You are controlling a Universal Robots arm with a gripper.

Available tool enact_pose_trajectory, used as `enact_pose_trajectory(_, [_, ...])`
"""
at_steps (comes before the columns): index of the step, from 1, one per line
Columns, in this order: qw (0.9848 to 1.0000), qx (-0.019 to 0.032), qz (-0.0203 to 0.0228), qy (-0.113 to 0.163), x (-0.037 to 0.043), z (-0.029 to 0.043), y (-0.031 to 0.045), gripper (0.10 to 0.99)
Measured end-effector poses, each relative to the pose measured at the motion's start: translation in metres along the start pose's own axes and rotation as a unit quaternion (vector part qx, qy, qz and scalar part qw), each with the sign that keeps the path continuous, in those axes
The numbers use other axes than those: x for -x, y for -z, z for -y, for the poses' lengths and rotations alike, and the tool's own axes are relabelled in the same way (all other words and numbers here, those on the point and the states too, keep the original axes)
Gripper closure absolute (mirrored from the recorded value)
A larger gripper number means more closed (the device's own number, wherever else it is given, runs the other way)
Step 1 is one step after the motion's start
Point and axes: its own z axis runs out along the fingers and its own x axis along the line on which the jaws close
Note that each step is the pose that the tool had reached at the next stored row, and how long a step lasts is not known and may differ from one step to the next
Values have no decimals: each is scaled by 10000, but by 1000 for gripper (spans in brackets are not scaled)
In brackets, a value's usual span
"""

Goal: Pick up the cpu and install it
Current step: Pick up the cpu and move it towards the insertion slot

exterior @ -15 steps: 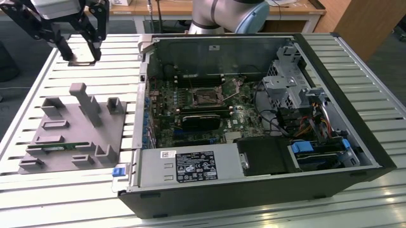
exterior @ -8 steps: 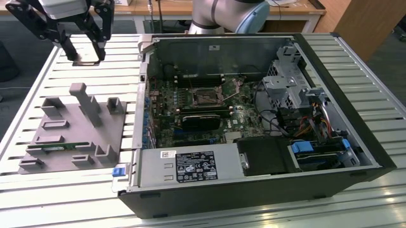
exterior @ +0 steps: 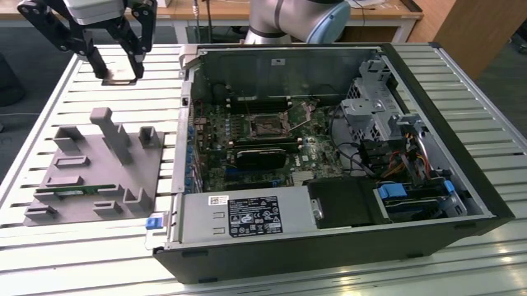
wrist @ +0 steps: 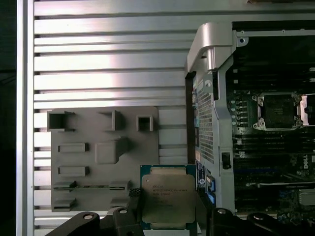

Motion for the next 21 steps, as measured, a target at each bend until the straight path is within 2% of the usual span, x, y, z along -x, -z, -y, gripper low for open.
enact_pose_trajectory(21, [10000,0,0,0,245,-10,0,557])
